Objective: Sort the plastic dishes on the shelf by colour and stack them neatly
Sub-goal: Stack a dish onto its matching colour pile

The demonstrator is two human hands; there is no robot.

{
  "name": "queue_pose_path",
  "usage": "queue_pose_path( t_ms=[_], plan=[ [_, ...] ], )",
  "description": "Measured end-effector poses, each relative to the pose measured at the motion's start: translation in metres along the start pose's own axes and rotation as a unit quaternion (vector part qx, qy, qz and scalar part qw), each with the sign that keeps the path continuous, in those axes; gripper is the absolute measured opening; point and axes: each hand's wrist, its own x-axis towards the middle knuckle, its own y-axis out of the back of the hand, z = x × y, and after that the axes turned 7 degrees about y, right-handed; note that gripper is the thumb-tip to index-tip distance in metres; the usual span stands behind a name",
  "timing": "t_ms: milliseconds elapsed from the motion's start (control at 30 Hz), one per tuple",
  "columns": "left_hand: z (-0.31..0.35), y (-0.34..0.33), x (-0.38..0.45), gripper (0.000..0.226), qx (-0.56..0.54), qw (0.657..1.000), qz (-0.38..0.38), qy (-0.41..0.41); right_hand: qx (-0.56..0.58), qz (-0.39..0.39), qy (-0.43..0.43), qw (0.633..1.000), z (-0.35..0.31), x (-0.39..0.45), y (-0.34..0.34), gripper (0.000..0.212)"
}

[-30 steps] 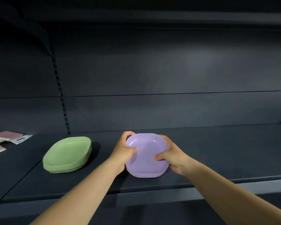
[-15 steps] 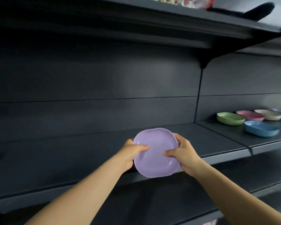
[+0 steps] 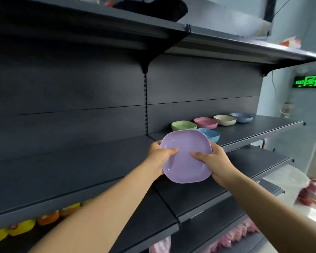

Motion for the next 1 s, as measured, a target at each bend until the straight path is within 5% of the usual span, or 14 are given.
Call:
queue_pose_path(
  t_ms=[267,667,1000],
  plan=[
    [-0.008,-0.12,0.083,0.025,0.012,1.0,-0.001,-0.018,-0.001,0.071,-0.011,0.997,0.028,0.07,0.11,0.025],
    [-0.015,-0.289,0.262,0.042,0.063,0.998,0.004,0.021,-0.068,0.088,-0.064,0.992,0.081,0.254,0.269,0.035],
    [-0.034,-0.364,0.375,0.054,0.101,0.98,0.147,0.09,-0.143,-0.025,-0.16,0.976,0.158,0.396,0.335,0.029]
  ],
)
